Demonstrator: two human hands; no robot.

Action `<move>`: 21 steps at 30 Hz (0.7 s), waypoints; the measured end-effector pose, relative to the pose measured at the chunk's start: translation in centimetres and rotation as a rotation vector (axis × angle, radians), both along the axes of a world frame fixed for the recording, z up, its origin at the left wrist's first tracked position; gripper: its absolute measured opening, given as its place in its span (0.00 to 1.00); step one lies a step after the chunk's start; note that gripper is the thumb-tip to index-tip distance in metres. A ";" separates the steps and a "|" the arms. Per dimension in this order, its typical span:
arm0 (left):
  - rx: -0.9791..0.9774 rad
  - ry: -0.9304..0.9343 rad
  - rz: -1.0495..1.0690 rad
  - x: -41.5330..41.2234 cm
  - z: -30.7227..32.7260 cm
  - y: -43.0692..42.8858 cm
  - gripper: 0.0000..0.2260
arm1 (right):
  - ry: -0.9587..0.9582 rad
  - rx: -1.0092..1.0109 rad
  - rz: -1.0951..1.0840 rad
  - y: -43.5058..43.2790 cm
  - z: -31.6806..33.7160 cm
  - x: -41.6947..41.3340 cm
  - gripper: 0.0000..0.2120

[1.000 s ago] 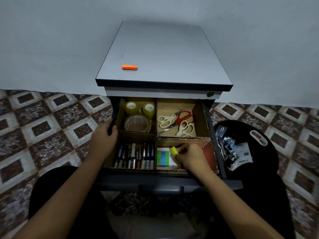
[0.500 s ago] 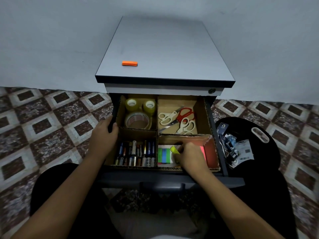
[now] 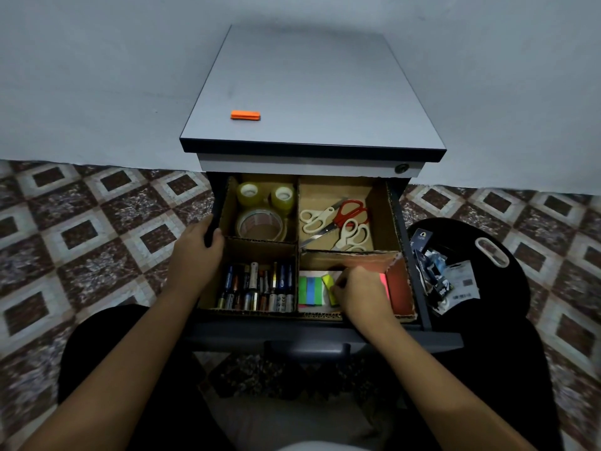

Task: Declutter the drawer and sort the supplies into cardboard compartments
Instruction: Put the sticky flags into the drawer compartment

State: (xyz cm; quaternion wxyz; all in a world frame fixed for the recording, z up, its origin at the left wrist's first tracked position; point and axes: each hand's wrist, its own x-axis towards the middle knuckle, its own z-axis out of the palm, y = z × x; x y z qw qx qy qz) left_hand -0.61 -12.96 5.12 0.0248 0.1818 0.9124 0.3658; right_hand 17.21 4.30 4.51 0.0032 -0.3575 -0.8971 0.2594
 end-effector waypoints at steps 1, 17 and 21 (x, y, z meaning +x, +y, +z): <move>-0.001 0.000 0.001 0.0 0.0 0.0 0.19 | -0.006 -0.007 -0.003 0.0 0.0 0.0 0.07; 0.004 0.015 -0.016 -0.2 -0.2 -0.1 0.19 | 0.013 -0.156 -0.093 0.3 0.0 -0.3 0.10; 0.013 0.009 -0.015 -0.2 -0.2 -0.1 0.19 | 0.030 -0.226 -0.091 0.4 0.5 -0.3 0.08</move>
